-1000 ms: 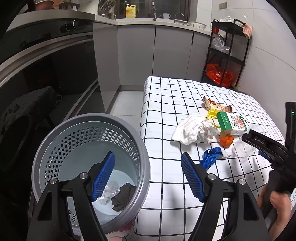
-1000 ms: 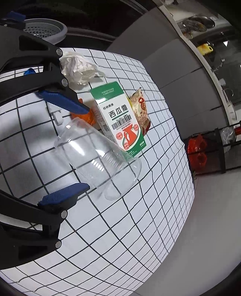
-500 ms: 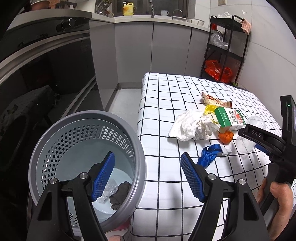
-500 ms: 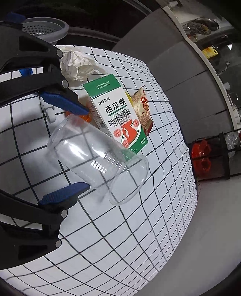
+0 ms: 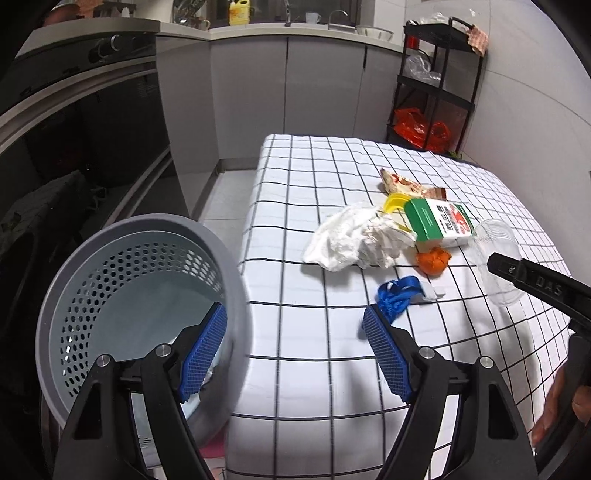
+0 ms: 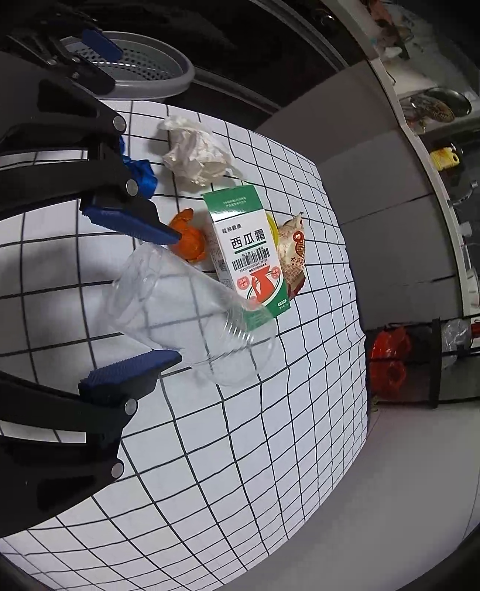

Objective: Collect trash
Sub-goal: 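Close the right tool around the clear plastic cup, then grasp the blue strap with the left tool and lift it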

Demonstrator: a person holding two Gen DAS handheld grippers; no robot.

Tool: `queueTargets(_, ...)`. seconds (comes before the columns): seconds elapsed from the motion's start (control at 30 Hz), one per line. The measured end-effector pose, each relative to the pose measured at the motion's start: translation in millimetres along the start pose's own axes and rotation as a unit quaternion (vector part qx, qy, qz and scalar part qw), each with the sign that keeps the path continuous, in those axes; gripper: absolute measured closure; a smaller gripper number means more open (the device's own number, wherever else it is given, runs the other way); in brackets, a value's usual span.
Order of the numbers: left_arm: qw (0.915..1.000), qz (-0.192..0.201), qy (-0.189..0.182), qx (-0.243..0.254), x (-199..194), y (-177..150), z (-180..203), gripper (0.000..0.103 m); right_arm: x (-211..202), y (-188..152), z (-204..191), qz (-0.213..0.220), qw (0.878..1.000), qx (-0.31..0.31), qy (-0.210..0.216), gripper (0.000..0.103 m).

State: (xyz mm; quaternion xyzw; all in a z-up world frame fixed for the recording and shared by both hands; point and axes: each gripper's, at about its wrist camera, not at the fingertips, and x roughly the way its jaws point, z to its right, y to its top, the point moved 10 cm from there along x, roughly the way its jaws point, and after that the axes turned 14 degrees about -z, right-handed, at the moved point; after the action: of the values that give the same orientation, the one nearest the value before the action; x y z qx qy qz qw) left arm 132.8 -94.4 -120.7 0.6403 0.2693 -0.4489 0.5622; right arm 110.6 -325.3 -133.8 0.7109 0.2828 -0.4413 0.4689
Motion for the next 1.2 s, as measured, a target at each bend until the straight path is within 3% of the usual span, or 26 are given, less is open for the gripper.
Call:
queueTargets(0.53, 0.9987, -0.036, -0.014, 0.032, 39.2, -1.2, 41.7, 0.025, -34.2, -7.6, 3.4, 0.018, 0.996, 0.012, 0.091, 0.047)
queueTargets(0.93, 0.9970, -0.063, -0.021, 0.040, 62.4, 0.6, 62.3, 0.023, -37.4, -6.9, 4.3, 0.017, 0.994, 0.014, 0.108, 0.047)
queueTargets(1.1, 0.9959, -0.070, -0.026, 0.051, 66.2, -0.6, 70.5, 0.042, -36.4, -7.5, 4.4, 0.014, 0.994, 0.012, 0.107, 0.047)
queueTargets(1.2, 0.9957, -0.069, -0.033, 0.053, 63.8, -1.0, 70.4, 0.059, -35.8, -7.9, 4.7, 0.013, 0.994, 0.011, 0.107, 0.047)
